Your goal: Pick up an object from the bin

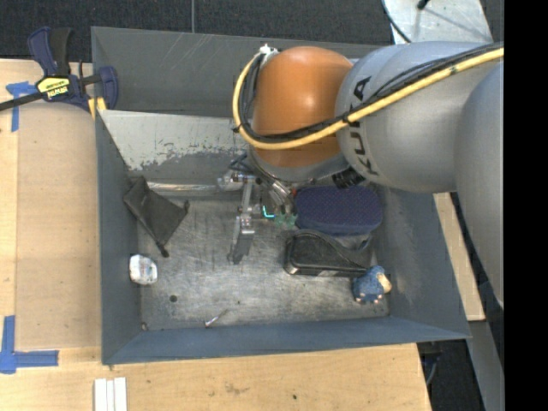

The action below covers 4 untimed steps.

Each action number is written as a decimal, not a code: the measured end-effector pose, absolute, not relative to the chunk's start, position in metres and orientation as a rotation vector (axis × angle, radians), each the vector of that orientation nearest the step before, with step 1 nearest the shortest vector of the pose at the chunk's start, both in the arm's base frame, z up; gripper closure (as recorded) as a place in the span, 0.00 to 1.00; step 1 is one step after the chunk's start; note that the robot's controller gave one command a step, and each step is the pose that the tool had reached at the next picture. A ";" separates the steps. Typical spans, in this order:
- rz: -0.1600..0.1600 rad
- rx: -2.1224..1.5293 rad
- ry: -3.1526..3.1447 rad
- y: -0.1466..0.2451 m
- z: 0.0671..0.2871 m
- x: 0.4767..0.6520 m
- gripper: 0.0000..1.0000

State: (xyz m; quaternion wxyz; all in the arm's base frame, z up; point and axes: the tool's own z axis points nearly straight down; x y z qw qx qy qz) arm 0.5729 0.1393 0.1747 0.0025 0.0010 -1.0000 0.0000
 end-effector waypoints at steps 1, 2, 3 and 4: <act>-0.003 0.282 -3.137 0.229 0.070 0.619 0.00; -0.005 0.089 -3.148 0.239 0.102 0.611 0.00; -0.001 -0.436 -3.112 0.245 0.101 0.605 0.00; -0.005 -0.603 -3.087 0.239 0.072 0.600 0.00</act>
Offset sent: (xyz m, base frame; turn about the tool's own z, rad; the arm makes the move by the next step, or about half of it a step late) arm 0.0444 0.0880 -0.1047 -0.1746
